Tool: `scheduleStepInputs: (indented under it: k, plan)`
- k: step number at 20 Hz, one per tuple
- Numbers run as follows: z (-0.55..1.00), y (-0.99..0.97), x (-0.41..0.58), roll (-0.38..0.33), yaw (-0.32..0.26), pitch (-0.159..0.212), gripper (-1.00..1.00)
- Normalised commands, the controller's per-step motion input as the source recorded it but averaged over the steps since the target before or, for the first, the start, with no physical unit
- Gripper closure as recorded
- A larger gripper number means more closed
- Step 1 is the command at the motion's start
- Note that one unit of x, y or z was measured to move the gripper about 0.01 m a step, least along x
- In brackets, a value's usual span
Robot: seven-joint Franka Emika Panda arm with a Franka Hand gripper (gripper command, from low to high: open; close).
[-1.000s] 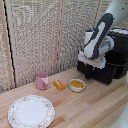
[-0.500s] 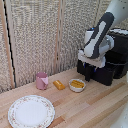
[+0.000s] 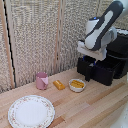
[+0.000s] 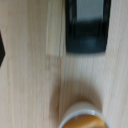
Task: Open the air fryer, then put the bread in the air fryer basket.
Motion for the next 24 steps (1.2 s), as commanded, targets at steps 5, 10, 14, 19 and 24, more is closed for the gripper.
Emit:
scheduleStepInputs:
  k: [5,10,14,19,24]
  plan:
    - [0.40,0.39,0.371,0.074,0.193,0.093,-1.00]
    - [0.28,0.28,0.363,0.066,0.250,0.101,-1.00]
    - [0.14,0.29,0.361,0.044,0.261,0.077,-1.00]
    - [0.03,0.31,0.355,0.062,0.256,0.076,-1.00]
    - [0.00,0.42,0.368,0.045,0.231,0.096,-1.00]
